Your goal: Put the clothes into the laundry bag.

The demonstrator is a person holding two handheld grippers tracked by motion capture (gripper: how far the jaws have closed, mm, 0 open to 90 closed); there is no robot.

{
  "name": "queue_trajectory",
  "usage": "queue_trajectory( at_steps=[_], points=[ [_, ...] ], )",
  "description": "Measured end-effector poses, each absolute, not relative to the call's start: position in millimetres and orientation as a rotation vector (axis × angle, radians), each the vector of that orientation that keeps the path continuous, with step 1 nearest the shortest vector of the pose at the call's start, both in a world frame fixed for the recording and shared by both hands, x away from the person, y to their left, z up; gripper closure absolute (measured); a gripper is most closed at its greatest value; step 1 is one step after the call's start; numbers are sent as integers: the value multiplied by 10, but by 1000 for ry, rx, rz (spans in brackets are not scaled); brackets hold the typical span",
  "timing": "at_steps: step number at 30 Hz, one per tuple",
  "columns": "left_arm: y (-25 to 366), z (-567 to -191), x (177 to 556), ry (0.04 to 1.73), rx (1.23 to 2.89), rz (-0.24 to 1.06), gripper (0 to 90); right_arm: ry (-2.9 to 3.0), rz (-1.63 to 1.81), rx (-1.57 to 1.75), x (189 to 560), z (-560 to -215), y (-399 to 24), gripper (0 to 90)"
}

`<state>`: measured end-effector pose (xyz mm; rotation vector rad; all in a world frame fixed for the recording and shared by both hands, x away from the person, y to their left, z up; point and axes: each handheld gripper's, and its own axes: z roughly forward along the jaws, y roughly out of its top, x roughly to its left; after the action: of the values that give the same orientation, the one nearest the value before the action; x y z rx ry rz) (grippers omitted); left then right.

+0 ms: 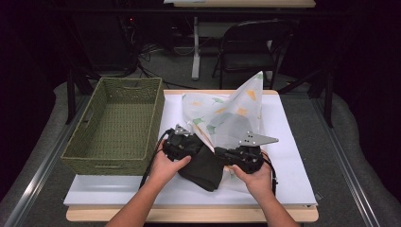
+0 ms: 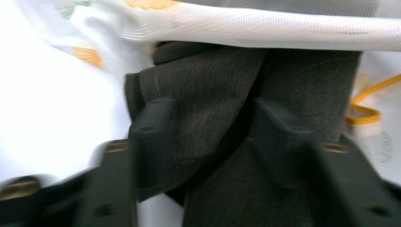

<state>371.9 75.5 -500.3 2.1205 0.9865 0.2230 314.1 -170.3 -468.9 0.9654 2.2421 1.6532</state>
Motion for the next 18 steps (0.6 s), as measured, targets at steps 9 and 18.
queue_trajectory(
  at_steps=[9, 18],
  points=[
    [807, -4874, 3569, 873, 2081, 90, 533, 2233, 1667, 972, 3155, -4694, -1715, 900],
    [642, -5110, 3519, 878, 2204, 161, 428, 2233, 1670, 976, 3151, -4696, -1707, 900]
  ],
)
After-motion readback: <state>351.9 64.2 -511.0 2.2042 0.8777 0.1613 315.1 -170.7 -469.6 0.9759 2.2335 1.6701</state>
